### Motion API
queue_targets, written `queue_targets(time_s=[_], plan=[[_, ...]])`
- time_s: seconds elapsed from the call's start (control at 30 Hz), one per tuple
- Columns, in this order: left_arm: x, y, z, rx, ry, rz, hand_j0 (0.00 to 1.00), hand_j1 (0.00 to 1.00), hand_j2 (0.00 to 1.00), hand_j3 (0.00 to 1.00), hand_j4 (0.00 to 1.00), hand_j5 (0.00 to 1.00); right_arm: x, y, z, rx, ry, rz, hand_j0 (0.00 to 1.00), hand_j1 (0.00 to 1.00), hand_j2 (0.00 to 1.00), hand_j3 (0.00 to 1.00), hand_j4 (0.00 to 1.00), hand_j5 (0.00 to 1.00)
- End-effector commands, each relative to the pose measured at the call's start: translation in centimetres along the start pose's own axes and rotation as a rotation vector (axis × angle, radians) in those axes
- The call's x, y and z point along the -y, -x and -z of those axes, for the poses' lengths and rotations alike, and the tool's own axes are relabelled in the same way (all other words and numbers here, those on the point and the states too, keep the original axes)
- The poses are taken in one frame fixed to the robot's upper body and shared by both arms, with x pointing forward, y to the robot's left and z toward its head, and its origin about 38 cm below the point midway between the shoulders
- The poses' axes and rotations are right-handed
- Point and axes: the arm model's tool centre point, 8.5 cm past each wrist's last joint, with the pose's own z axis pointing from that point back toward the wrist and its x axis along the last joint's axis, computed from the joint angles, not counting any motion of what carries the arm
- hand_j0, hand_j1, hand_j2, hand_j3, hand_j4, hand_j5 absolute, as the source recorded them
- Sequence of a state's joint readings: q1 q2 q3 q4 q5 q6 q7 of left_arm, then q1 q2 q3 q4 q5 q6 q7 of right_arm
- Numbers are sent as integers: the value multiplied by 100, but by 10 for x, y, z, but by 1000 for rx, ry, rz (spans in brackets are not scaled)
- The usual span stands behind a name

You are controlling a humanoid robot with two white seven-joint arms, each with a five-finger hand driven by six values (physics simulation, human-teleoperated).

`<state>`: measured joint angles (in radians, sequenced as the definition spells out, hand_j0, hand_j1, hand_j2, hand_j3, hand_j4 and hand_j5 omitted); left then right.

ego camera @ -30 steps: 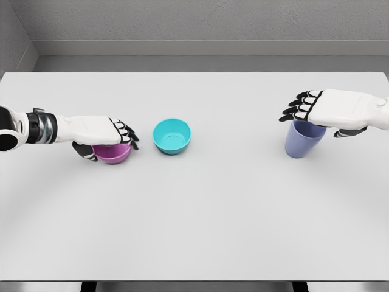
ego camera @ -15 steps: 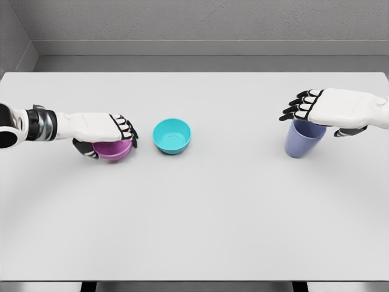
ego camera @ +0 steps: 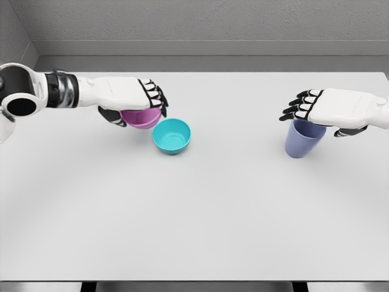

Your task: Stacking bowl and cup with both arms

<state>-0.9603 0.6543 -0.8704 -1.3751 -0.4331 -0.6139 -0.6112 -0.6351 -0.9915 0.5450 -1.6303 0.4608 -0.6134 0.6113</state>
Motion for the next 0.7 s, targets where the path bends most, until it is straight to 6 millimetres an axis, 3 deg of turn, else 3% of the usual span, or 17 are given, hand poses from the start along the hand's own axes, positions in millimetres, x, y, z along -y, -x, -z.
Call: queue_targets(time_s=[0.0,0.13,0.2,0.4,0.67], plan=[[-13,-10,17,41,-35,1,53,53,53,53,53,53,0,0,0,-1,2,3,100,100,100,100,100,100],[-28,-26,43,101,-75,8,53,53,53,53,53,53,0,0,-1,-2,1,3,100,100,100,100,100,100],[-28,-27,46,103,-74,5,53,53,53,53,53,53,-1,1,-1,-2,0,5,100,100,100,100,100,100],[-10,-11,51,66,-43,-57,53,53,53,53,53,53,0,1,-1,-3,1,4,100,100,100,100,100,100],[3,-18,60,88,-2,-58,53,53,53,53,53,53,-1,1,-1,-2,0,5,100,100,100,100,100,100]])
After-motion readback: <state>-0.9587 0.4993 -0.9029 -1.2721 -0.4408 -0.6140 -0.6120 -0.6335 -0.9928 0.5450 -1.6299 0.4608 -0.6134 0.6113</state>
